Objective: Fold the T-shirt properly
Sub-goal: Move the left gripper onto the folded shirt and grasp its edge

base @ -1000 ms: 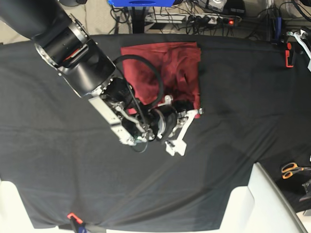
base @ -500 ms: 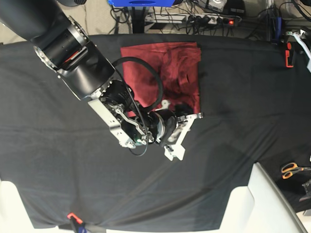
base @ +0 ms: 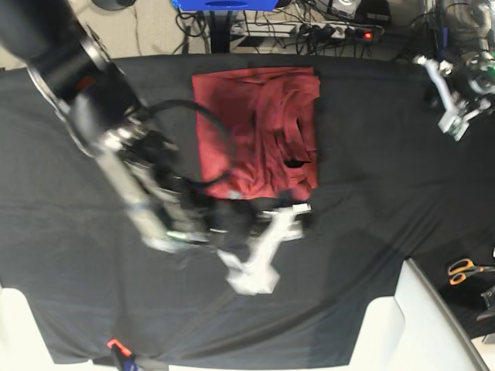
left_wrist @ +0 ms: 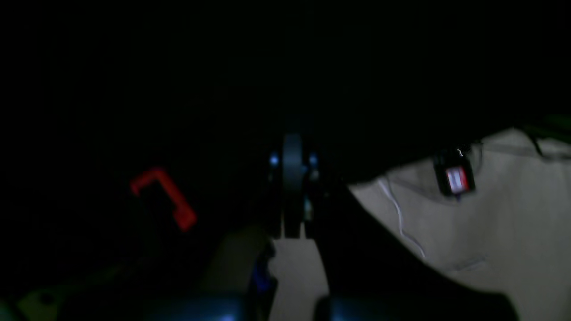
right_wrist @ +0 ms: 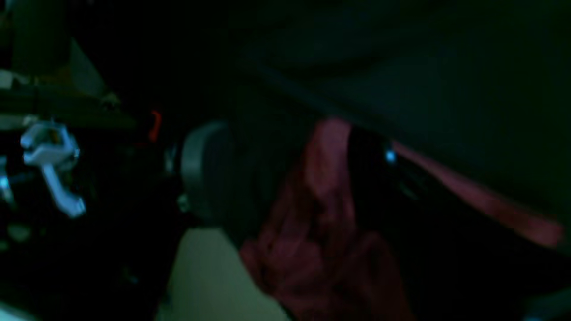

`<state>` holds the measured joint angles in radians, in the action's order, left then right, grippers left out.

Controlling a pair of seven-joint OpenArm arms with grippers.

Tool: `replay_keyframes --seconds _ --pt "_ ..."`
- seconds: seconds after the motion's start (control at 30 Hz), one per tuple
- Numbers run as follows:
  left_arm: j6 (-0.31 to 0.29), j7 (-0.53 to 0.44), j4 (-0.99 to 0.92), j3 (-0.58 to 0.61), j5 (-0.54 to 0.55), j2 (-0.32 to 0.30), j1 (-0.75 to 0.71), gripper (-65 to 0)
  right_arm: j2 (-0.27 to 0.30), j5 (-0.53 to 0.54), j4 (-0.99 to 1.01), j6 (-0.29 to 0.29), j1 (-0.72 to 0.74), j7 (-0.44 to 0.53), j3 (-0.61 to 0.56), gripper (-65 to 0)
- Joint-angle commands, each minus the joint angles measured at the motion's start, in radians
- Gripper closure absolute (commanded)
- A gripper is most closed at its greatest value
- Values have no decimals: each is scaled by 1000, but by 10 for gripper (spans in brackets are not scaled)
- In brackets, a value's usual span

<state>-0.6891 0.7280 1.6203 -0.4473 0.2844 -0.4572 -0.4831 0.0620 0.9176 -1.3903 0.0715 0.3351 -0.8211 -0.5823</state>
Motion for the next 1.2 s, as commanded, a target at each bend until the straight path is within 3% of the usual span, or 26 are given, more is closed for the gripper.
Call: replay_keyframes --seconds 0.0,0.13,0.17,0.27,0.33,0.37,0.43,0.5,0.6,0.87,1.17 --pt "-9 -12 56 15 16 2 7 0 20 2 -42 17 -23 -4 54 -365" --pt "-9 130 85 54 16 50 68 0 97 2 -149 34 -138 -7 169 -365" --pt "-9 170 85 63 16 64 93 -56 123 2 -183 34 -164 -7 193 -365" --pt "-9 198 84 66 37 90 129 -393 175 2 -231 34 -224 -4 224 -365" --pt "-9 199 68 66 135 87 133 -586 189 1 -235 34 -248 -1 232 -365" --pt "-9 201 58 68 218 76 133 -650 197 -1 -235 34 -261 3 230 -365" --pt "-9 201 27 91 344 62 145 -650 212 -1 -234 34 -281 3 230 -365" --pt "-9 196 -12 121 398 51 163 -650 212 -1 -234 34 -298 3 230 -365" --pt "-9 195 -71 144 407 71 186 -650 212 -1 -234 34 -307 3 227 -365" --pt "-9 198 -145 146 408 232 211 -638 212 -2 -235 34 -342 3 223 -365" --pt "-9 195 -240 146 405 272 237 -634 212 -2 -235 34 -382 3 229 -363"
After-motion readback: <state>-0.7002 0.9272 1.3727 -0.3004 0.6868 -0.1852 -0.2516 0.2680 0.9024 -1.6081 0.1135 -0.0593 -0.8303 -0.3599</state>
